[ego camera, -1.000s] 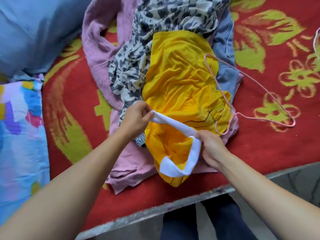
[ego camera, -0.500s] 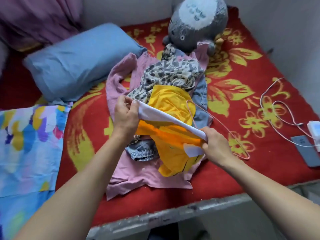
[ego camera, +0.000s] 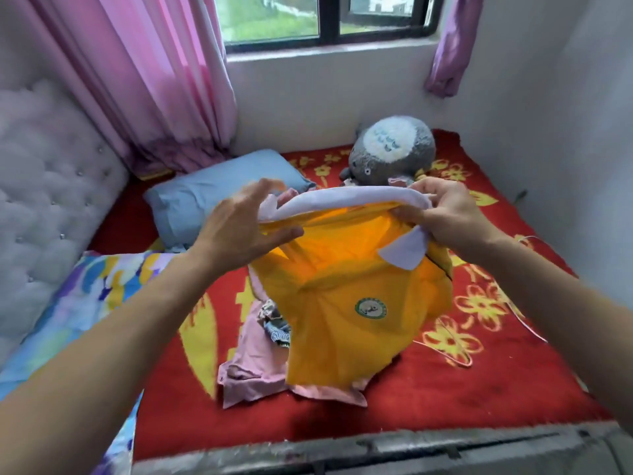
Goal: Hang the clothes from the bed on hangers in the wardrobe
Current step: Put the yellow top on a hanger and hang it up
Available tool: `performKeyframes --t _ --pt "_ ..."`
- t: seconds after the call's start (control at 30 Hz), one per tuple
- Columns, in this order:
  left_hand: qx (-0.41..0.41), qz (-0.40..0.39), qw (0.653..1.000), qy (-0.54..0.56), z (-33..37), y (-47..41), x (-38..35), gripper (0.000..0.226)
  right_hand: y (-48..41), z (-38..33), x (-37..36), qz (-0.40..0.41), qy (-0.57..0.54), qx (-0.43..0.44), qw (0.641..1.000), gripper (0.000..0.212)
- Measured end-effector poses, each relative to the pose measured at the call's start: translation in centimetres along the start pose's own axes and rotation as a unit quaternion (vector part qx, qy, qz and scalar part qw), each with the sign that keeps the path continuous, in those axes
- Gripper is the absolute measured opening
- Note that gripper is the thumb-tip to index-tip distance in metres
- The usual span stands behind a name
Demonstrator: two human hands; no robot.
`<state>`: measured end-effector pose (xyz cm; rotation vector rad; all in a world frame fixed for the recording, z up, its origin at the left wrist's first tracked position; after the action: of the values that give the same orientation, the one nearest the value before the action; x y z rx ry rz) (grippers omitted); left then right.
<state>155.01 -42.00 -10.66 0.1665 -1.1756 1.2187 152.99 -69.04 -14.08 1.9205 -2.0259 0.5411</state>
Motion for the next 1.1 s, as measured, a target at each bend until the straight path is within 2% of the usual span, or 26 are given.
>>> performKeyframes --t 0.07,0.13,0.23,0.33,0.43,0.53,0.6,0.7,0.73,0.8,0.87,0.93,0.97,1.03,1.1 --pt "-0.034 -0.006 0.999 -0.031 -0.2 -0.3 0.5 0.050 -0.3 -0.6 0.7 -0.016 0.035 0.019 0.999 0.029" --pt "-0.013 -0.032 0.999 -0.021 -1.9 -0.3 -0.4 0.044 -0.7 -0.2 0.6 -0.023 0.083 0.029 0.996 0.037" --pt "0.095 -0.099 0.989 -0.053 -6.3 1.0 -4.3 0.043 -2.2 2.7 -1.5 -0.018 0.245 0.043 0.968 0.039" --pt "0.215 -0.181 0.951 -0.131 -11.3 3.8 -9.8 0.044 -3.1 8.5 -5.3 -0.028 0.350 -0.002 0.936 0.038" --pt "0.236 -0.245 0.932 -0.122 -15.3 7.2 -15.9 0.044 -2.7 15.6 -10.3 -0.082 0.341 -0.068 0.934 0.027" --pt "0.246 -0.252 0.936 0.012 -18.2 10.3 -20.9 0.038 -1.7 22.0 -14.8 -0.105 0.298 -0.115 0.942 0.027" --pt "0.263 -0.283 0.921 0.050 -19.9 12.1 -24.1 0.055 -1.6 24.8 -17.3 -0.106 0.270 -0.133 0.948 0.034" --pt "0.232 -0.360 0.903 0.006 -21.7 13.9 -28.7 0.066 -1.9 28.6 -19.6 -0.099 0.235 -0.173 0.951 0.034" --pt "0.229 -0.379 0.897 0.003 -22.2 14.4 -30.2 0.062 -1.9 30.2 -20.1 -0.099 0.221 -0.191 0.951 0.033" --pt "0.244 -0.404 0.882 0.003 -22.9 15.3 -32.5 0.036 -1.5 32.9 -21.0 -0.114 0.175 -0.239 0.948 0.032" --pt "0.264 -0.394 0.880 0.020 -23.7 15.4 -34.2 0.008 -0.8 35.2 -21.7 -0.124 0.074 -0.309 0.940 0.020" --pt "0.278 -0.356 0.890 0.068 -24.7 15.3 -35.7 0.012 -0.8 38.5 -20.8 -0.074 0.005 -0.387 0.919 0.027" --pt "0.292 -0.330 0.893 0.091 -25.3 15.2 -36.1 0.018 -1.1 40.5 -19.3 -0.029 0.038 -0.398 0.916 0.023" --pt "0.324 -0.259 0.902 0.119 -26.7 14.7 -36.5 0.021 -1.4 44.6 -16.3 0.007 0.213 -0.398 0.893 0.019" --pt "0.353 -0.190 0.907 0.129 -27.7 14.1 -36.5 0.014 -1.0 48.3 -15.9 -0.068 0.359 -0.408 0.837 0.047"
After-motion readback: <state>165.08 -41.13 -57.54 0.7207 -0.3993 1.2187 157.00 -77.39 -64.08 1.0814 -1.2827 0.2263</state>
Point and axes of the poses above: each hand's wrist, its own y-axis away from the middle knuckle, its own x-axis out of the back of the hand, z = x × y, the point moved 9 cm from there along -y, towards the middle knuckle, and after that the axes turned 10 degrees about y, right-handed, at the moved point
